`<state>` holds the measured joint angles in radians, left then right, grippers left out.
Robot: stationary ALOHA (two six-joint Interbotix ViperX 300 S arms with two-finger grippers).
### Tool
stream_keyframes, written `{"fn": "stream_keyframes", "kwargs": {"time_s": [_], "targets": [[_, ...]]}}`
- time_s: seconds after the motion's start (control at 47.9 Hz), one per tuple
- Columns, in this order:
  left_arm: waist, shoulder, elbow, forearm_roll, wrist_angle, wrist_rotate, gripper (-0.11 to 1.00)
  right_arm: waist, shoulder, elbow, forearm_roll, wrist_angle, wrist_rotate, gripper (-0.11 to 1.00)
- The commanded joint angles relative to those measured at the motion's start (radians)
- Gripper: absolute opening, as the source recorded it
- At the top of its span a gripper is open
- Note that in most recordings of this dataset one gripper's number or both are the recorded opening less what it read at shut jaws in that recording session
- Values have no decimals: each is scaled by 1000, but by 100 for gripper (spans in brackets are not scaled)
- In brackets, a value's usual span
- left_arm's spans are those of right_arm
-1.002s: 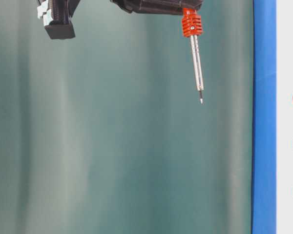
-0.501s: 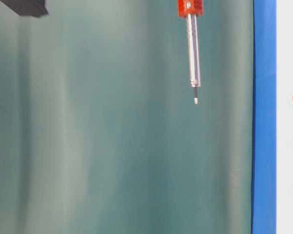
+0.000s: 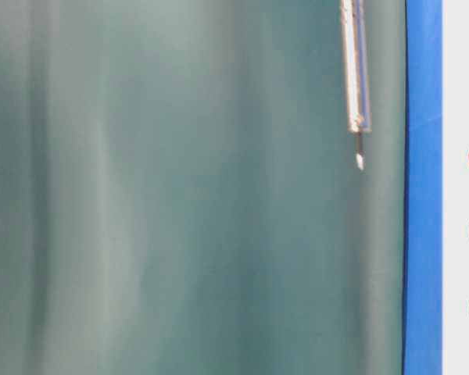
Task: Touch the tip of the soldering iron to the mark.
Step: 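Lower the soldering iron flat onto the blue table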
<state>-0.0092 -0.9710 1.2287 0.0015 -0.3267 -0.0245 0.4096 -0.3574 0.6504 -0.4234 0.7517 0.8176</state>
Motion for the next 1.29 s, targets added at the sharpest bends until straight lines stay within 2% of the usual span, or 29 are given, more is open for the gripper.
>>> {"fn": "stream_keyframes", "kwargs": {"time_s": [0.0, 0.188, 0.376, 0.647, 0.898, 1.273], "targets": [[2, 6, -8, 0, -14, 0, 0, -3, 20, -41, -23, -3, 2, 6], [0, 6, -8, 2, -18, -2, 0, -21, 115, -129, -32, -17, -6, 6], [2, 6, -8, 2, -21, -2, 0, -58, 255, -279, -64, -28, -41, 6], [2, 6, -8, 2, -20, -2, 0, -112, 400, -451, -69, -38, -64, 6], [2, 6, -6, 0, -17, -2, 0, -114, 439, -445, -61, -78, -52, 6], [2, 6, 2, 2, -17, -2, 0, -123, 563, -330, -51, -322, -49, 6]]}}
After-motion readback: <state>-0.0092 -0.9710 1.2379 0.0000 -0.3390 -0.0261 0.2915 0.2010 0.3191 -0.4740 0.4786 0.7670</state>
